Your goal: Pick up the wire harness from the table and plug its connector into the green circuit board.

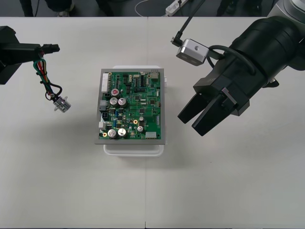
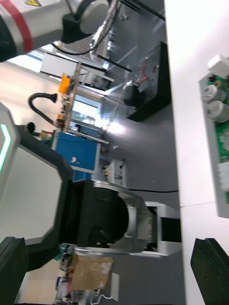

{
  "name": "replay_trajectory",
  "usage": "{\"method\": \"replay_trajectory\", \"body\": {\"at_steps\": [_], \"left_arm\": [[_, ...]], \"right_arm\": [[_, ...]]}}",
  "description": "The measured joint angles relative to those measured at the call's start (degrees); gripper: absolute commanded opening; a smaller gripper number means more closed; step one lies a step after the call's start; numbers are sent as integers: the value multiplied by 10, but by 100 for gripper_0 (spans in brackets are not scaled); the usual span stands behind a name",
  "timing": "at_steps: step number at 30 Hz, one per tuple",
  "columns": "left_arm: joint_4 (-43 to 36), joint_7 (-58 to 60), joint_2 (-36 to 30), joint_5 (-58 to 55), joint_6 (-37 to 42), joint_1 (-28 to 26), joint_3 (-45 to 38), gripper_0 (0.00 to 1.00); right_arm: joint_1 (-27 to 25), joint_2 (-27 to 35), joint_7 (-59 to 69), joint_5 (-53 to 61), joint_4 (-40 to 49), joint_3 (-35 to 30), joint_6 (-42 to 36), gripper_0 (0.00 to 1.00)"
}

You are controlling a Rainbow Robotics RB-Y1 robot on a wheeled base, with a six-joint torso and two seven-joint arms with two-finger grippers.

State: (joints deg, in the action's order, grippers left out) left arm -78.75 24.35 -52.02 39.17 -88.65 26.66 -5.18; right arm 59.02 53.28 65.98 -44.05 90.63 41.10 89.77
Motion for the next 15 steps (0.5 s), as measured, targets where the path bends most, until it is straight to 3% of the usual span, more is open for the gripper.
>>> {"method": "replay_trajectory", "body": {"at_steps": [7, 15], "left_arm": [[51, -64, 0, 16, 0, 0, 0, 0], [72, -161, 0, 34, 0, 0, 7, 0]], "right_arm": [[-4, 0, -6, -66, 8, -29, 0, 100], [-67, 0, -7, -182, 102, -152, 0, 100]]}}
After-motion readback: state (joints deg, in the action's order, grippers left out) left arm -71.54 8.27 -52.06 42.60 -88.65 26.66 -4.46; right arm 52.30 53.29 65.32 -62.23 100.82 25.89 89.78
